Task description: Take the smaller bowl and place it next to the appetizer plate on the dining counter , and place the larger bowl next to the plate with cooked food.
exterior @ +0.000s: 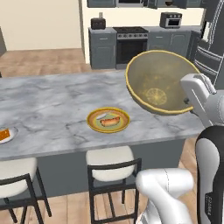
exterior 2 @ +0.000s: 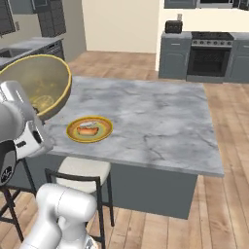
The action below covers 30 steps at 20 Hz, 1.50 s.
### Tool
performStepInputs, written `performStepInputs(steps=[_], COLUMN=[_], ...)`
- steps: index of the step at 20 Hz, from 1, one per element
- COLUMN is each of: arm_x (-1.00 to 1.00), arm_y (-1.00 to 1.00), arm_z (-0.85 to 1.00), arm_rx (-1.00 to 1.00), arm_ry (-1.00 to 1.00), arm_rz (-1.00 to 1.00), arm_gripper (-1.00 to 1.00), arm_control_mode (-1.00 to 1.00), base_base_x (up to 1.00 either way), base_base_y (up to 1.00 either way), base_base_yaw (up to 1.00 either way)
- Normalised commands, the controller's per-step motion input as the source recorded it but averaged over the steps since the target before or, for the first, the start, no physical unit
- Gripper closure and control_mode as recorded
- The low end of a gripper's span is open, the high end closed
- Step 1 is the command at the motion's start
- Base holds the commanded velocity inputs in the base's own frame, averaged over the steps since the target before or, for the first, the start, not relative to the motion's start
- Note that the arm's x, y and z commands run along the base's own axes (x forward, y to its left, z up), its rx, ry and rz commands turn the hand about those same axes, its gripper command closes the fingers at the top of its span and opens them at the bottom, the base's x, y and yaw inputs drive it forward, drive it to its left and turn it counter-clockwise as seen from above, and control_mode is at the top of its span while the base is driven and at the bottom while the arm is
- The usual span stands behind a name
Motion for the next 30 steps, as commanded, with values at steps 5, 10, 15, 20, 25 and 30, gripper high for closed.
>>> performStepInputs(steps=[5, 10, 15, 20, 25, 30], arm_x=[0.00, 0.00, 0.80, 1.00, 1.00, 0.76], arm_y=[0.00, 0.00, -0.37, -0.55, -0.33, -0.44], arm_z=[0.00, 0.00, -0.30, -0.75, -0.73, -0.47], arm_rx=[0.00, 0.00, 0.00, 0.00, -0.06, -0.02], arm_ry=[0.00, 0.00, 0.02, 0.01, 0.10, 0.19], arm_rz=[0.00, 0.00, 0.05, 0.05, 0.00, 0.00], arm_gripper=[1.00, 1.00, 1.00, 1.00, 1.00, 1.00], arm_control_mode=[1.00, 1.00, -1.00, -1.00, -1.00, -1.00], base_base_x=[1.00, 1.00, 0.20, 0.00, 0.00, 0.00], base_base_y=[-0.06, 0.00, 0.00, 0.00, 0.00, 0.00], base_base_yaw=[0.05, 0.05, 0.02, 0.00, 0.00, 0.00])
